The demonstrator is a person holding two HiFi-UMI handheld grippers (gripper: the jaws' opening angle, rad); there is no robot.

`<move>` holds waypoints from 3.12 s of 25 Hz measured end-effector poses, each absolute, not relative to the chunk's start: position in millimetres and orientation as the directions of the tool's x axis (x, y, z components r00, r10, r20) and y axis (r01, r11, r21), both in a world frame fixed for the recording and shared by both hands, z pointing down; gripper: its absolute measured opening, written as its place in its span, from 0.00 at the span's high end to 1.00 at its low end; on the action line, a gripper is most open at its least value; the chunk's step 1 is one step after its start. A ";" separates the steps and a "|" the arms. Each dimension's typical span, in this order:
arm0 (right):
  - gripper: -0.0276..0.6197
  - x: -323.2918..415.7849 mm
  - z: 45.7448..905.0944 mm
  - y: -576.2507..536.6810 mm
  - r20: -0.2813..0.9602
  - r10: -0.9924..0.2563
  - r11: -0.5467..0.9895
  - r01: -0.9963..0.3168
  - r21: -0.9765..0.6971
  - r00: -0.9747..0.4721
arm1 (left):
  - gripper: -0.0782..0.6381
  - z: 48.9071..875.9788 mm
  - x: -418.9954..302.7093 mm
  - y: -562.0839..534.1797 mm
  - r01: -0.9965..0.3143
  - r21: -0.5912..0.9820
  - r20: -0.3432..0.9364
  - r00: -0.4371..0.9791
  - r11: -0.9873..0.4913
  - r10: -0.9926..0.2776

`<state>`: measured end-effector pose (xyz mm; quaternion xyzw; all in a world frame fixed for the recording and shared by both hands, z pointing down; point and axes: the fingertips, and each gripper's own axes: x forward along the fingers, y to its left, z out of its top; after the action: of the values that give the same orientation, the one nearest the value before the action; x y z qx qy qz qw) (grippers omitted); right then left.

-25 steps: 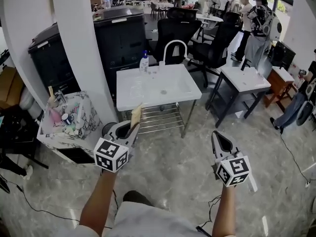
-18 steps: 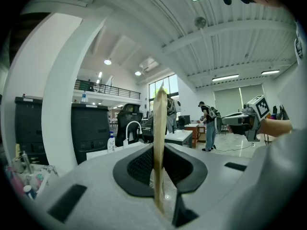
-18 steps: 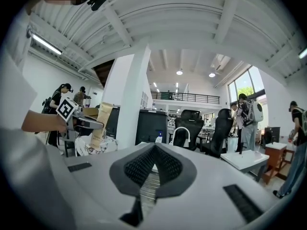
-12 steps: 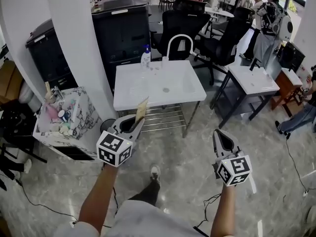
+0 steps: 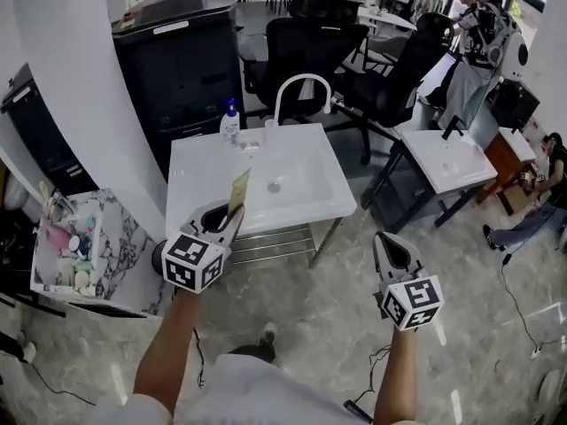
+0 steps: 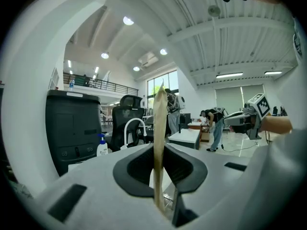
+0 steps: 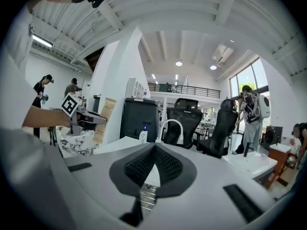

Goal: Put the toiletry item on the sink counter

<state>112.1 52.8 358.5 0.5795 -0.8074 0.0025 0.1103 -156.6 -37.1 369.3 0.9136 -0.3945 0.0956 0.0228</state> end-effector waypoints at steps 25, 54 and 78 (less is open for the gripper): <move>0.96 221.3 418.5 -236.9 0.232 -0.920 0.332 -0.943 0.035 -0.316 | 0.82 440.0 -39.8 -316.0 -0.684 -0.151 0.363 0.633 -0.714 -0.684; 0.96 316.9 560.8 -469.1 0.439 -0.748 0.498 -0.858 -0.125 -0.498 | 0.82 643.2 113.6 -542.0 -0.442 -0.470 0.702 0.338 -0.764 -0.627; 0.96 331.6 597.0 -490.6 0.502 -0.725 0.467 -0.872 -0.146 -0.472 | 0.70 697.4 124.0 -583.3 -0.394 -0.421 0.778 0.306 -0.817 -0.549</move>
<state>331.6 -490.6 597.0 0.4780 -0.8353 0.1955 0.1887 124.0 -583.3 697.4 0.8046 -0.2930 0.5109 -0.0755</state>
